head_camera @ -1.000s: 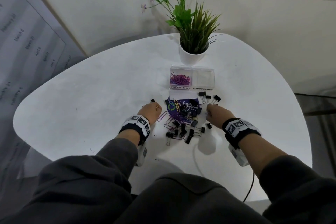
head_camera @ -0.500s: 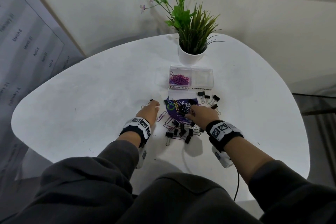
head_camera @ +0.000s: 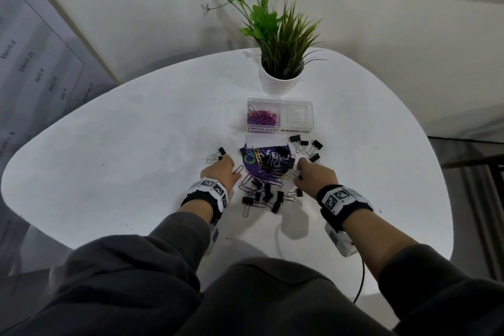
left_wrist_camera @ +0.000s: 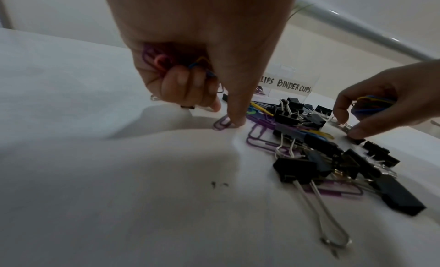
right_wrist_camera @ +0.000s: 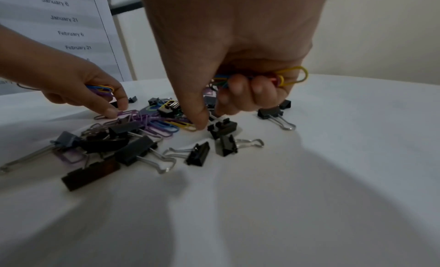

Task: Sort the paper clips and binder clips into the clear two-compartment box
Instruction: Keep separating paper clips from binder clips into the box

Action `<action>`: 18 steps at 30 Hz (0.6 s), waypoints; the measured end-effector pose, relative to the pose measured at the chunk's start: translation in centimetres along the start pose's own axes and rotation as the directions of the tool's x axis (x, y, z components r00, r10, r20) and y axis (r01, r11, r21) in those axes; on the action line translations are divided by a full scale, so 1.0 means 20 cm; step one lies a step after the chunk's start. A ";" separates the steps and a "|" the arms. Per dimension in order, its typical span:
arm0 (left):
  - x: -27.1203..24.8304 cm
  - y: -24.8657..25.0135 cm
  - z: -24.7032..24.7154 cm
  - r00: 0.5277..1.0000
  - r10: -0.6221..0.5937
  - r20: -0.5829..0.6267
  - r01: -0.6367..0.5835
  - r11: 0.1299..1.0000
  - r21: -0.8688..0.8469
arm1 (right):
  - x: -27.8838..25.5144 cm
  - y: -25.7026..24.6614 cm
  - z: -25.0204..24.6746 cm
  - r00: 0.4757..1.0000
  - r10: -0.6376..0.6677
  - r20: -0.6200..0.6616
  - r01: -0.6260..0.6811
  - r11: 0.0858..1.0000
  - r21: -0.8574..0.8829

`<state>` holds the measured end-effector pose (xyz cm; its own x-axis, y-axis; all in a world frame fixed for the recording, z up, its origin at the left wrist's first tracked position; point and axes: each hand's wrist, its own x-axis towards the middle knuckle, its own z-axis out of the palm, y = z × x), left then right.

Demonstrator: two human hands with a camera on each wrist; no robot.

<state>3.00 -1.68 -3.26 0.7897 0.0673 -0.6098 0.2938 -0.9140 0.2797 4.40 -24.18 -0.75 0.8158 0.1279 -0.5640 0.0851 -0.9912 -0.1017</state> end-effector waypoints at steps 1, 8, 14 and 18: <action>0.00 0.01 0.00 1.000 -0.005 0.005 0.005 1.000 -0.001 | 0.00 0.00 -0.01 1.000 -0.017 -0.015 0.017 1.000 0.006; 0.02 0.04 -0.01 0.998 0.022 0.066 -0.033 0.984 0.173 | 0.05 -0.19 0.04 0.987 -0.156 0.039 0.158 0.986 -0.060; 0.00 0.00 -0.03 0.998 0.050 0.038 -0.054 0.990 0.131 | 0.08 -0.20 0.06 0.983 -0.170 0.068 0.176 0.981 -0.087; -0.01 -0.03 -0.06 0.999 0.049 -0.014 -0.048 0.996 0.075 | 0.08 -0.16 0.00 0.976 -0.205 0.067 0.207 0.978 -0.024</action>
<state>3.20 -0.65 -2.44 0.8108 0.0281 -0.5847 0.2146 -0.9436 0.2522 5.52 -20.83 -1.30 0.7411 0.3306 -0.5844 0.2663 -0.9437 -0.1963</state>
